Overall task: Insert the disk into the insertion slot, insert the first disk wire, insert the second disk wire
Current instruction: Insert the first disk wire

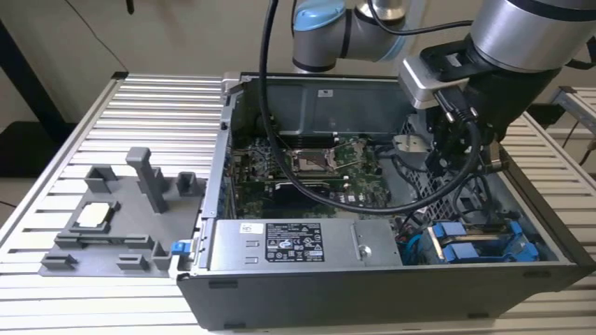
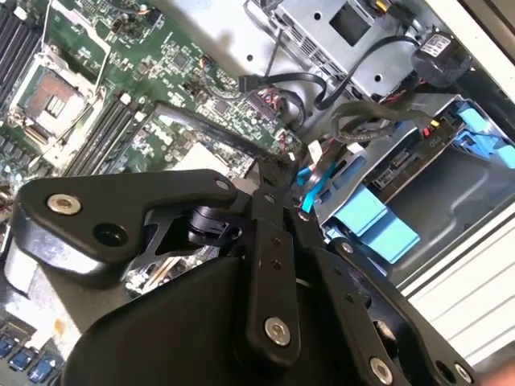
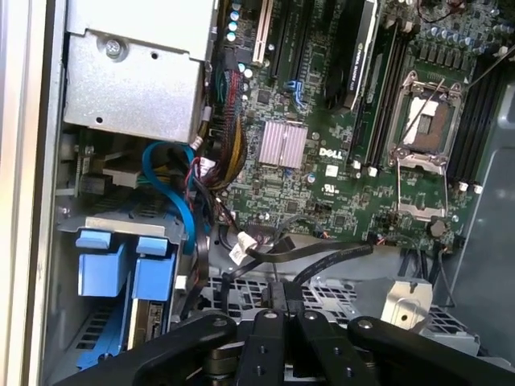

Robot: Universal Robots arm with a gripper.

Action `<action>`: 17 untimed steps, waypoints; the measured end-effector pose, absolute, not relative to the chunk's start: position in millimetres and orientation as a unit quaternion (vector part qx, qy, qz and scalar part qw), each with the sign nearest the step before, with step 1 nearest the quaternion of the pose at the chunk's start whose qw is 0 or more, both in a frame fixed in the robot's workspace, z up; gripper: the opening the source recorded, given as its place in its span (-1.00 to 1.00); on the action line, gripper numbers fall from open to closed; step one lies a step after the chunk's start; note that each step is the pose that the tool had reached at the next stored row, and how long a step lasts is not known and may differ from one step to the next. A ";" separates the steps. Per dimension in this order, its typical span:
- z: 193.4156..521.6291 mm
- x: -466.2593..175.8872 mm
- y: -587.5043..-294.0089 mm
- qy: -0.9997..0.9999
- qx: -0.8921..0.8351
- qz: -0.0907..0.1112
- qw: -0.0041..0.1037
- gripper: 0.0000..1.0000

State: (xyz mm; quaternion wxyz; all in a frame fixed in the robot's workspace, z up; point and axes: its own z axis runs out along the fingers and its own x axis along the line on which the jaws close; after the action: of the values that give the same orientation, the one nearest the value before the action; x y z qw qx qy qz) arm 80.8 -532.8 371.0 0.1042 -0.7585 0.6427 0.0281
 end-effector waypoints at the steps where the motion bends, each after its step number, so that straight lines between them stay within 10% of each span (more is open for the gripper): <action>1: 371.0 80.8 -532.8 0.643 -0.758 0.028 0.104 -0.79; 10: 373.3 80.7 -533.7 0.643 -0.761 0.012 0.084 -0.51; 17: 370.8 80.4 -533.4 0.643 -0.762 -0.006 0.072 -0.69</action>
State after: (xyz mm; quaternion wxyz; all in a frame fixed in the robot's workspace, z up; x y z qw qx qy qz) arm 80.4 -533.4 370.8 0.0718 -0.7624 0.6430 -0.0061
